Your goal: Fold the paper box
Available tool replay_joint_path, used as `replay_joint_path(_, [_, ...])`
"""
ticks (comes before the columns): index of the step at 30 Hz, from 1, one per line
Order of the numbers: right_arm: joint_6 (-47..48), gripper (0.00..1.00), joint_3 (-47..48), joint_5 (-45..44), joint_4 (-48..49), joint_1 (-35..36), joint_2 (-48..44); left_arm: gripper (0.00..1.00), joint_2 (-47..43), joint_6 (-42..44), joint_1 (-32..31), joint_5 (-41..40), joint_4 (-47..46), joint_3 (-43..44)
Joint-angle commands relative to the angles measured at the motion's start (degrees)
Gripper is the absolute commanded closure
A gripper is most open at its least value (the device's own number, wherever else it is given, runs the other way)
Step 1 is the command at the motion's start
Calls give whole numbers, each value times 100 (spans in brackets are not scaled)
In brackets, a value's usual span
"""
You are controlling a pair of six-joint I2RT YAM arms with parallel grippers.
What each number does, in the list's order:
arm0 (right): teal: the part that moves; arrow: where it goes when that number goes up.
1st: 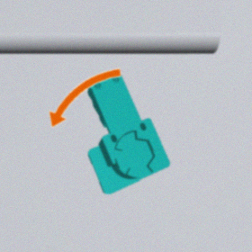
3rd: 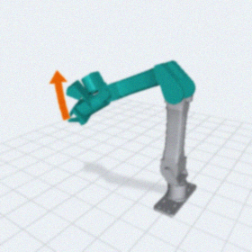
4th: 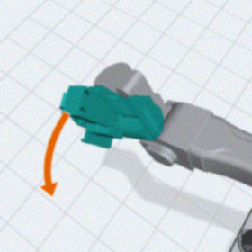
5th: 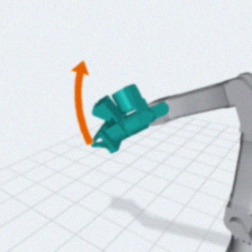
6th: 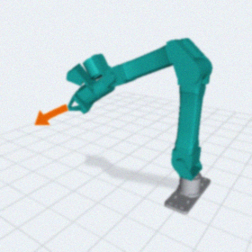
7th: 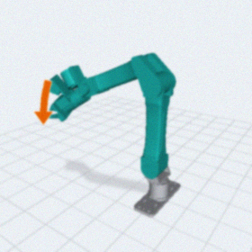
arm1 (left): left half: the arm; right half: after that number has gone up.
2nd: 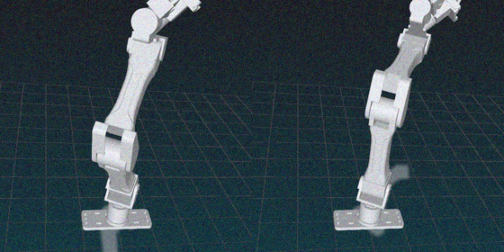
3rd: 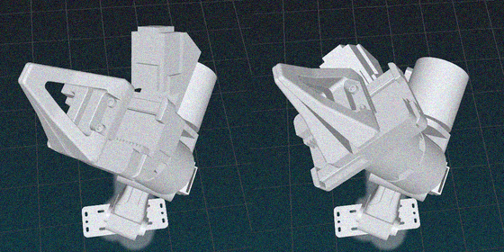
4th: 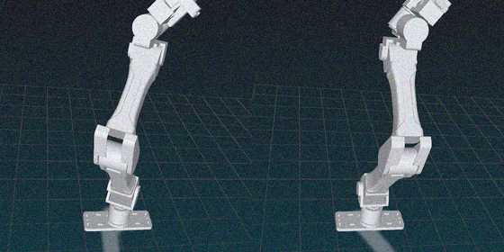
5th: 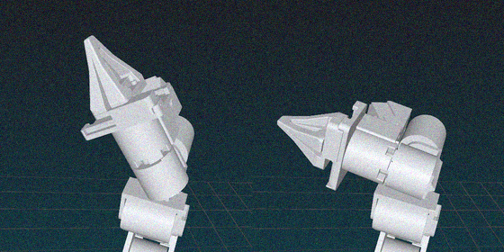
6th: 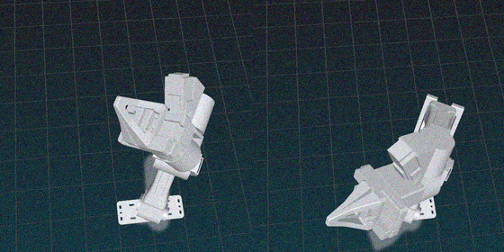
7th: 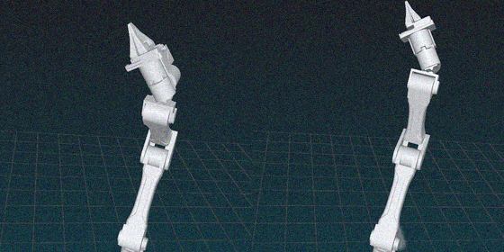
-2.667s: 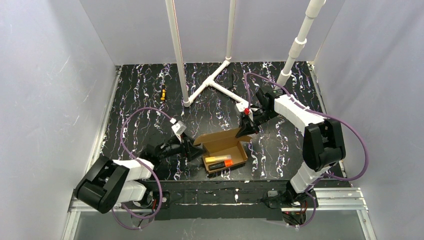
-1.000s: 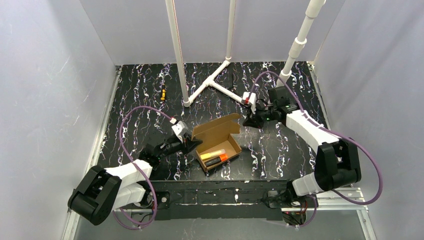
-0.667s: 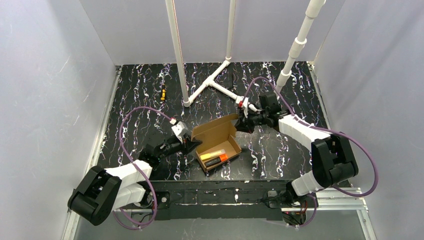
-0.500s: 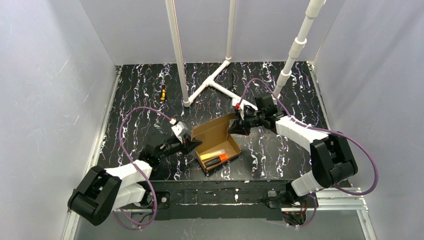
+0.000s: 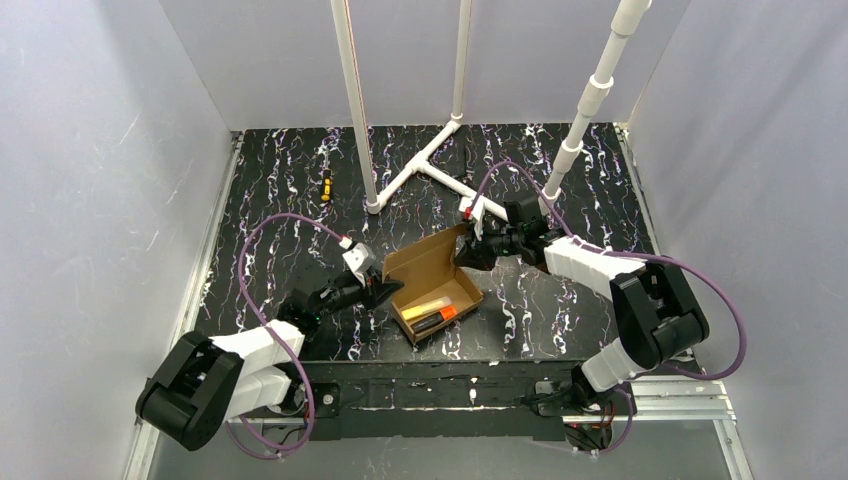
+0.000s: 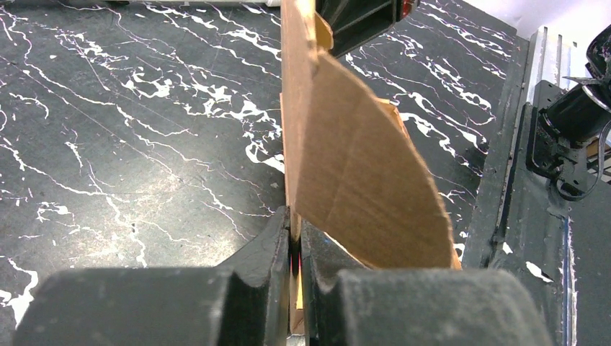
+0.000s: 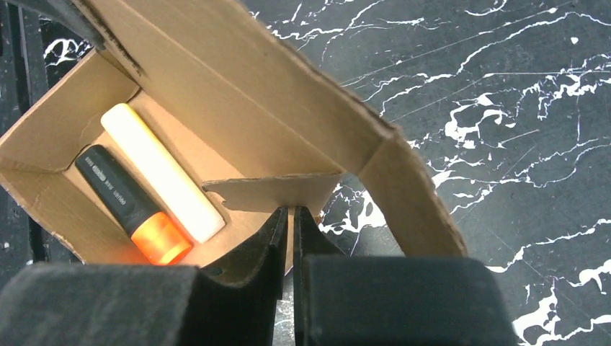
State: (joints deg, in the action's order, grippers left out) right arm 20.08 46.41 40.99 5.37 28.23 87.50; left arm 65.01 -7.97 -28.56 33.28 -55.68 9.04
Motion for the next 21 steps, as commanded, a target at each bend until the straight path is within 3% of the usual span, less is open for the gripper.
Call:
replay_joint_path(1, [1297,81,547,538,-1211,-37,-115,91,-188,4,-5,-85,-30,-37])
replay_joint_path(12, [2439,81,657,436,-2148,-187,-217,55,-816,-326,3,-192,234,-60])
replay_joint_path(21, [2605,82,654,352,-2241,-186,-278,39,-2093,-877,-6,-482,1705,166])
